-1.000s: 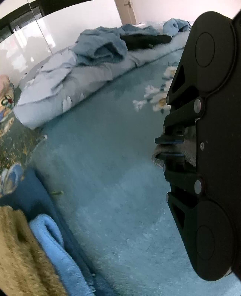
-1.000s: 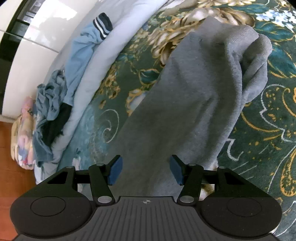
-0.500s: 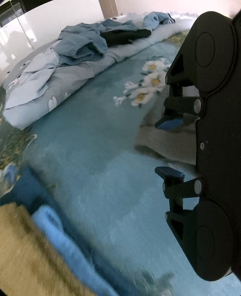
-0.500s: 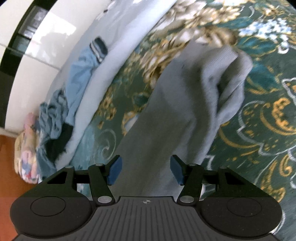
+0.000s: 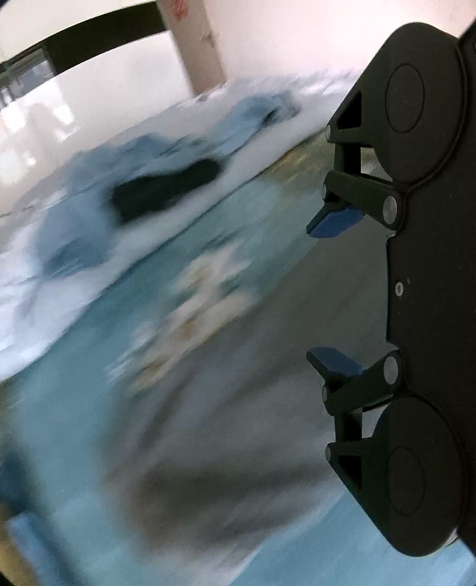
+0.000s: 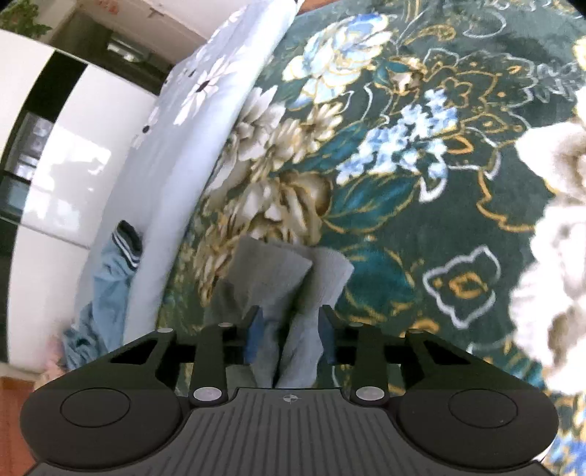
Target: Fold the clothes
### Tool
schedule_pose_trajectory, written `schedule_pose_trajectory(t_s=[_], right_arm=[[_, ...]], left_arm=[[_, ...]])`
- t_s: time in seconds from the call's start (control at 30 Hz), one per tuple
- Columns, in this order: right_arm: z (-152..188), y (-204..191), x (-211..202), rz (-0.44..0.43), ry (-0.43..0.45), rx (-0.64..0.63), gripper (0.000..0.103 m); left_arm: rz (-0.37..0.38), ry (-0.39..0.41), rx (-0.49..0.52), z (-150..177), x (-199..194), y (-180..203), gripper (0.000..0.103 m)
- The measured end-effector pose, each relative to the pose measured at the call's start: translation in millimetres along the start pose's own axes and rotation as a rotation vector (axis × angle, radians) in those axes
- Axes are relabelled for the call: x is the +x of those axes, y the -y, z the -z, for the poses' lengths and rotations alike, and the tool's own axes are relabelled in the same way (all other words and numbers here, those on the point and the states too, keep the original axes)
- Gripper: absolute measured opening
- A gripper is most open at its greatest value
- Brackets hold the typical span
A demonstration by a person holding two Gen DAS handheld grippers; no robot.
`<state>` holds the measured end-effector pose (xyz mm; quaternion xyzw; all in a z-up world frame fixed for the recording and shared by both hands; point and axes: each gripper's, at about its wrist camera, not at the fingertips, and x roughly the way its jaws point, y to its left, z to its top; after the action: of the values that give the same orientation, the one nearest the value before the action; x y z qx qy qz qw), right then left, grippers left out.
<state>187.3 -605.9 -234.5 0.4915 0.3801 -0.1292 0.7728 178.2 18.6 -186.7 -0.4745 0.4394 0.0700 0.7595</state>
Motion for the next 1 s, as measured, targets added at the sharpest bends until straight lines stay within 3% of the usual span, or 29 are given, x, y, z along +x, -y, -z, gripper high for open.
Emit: schedule_pose_trajectory(t_s=[0.1, 0.2, 0.4, 0.7, 1.0], right_arm=[[-11, 4, 14, -0.022, -0.052, -0.017, 0.028], [-17, 3, 28, -0.041, -0.104, -0.040, 0.027], [-30, -7, 46, -0.085, -0.180, -0.137, 0.026], [-49, 0, 63, -0.145, -0.228, -0.105, 0.022], [-61, -44, 115, -0.213, -0.289, -0.145, 0.022]], left_arm=[[0.058, -0.079, -0.032, 35, 41, 31, 0.064], [0.063, -0.141, -0.028, 68, 72, 56, 0.064], [-0.004, -0.236, 0.070, 109, 115, 87, 0.064], [-0.075, -0.217, -0.027, 128, 129, 82, 0.067], [-0.106, -0.215, -0.025, 129, 140, 91, 0.073]])
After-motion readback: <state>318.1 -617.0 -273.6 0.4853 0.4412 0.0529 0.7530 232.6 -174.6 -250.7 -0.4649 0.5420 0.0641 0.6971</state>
